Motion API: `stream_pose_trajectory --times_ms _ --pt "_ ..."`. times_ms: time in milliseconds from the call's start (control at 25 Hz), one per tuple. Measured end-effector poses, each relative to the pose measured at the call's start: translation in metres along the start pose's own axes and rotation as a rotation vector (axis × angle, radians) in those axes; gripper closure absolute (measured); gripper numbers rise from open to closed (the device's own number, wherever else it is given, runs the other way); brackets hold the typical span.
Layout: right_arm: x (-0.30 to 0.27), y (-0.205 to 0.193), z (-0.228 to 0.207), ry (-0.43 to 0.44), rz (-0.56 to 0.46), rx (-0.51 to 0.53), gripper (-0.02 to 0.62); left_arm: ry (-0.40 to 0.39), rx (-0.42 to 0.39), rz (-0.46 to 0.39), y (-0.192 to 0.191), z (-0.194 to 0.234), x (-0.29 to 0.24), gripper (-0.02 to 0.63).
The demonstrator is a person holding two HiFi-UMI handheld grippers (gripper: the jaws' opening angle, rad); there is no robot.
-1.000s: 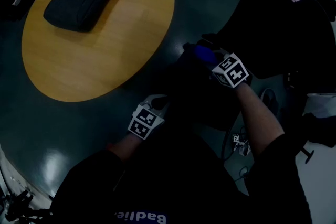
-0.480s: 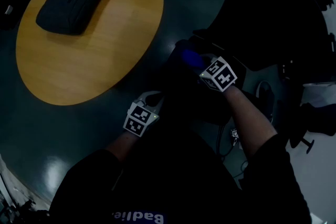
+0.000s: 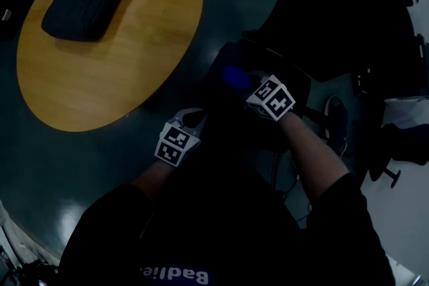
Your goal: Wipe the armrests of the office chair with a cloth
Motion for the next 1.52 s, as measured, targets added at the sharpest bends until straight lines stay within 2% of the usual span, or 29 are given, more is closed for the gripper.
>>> stream_pose_trajectory --times_ms 640,1240,1400,1520 --pt "-0.002 -0.010 0.067 0.073 0.000 0.049 0.465 -0.005 -0.022 0.002 -0.003 0.001 -0.001 0.589" --pt "-0.006 -0.017 0.116 0.122 -0.005 0.041 0.465 -0.015 -0.054 0.034 -0.004 0.003 0.000 0.589" --pt "-0.002 -0.016 0.124 0.129 -0.034 0.024 0.465 -0.017 -0.070 0.060 0.000 0.003 0.002 0.589" --pt "0.012 -0.015 0.123 0.132 -0.074 0.017 0.465 -0.010 -0.061 0.041 0.007 0.002 0.009 0.589"
Point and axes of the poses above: the fingertips, and each gripper's own axes: x backward along the fingers, z to its left, y out of its top, the point moved 5 cm from there along x, backward along the fingers, and after that the axes turned 4 degrees about z, right-handed, at the moved point
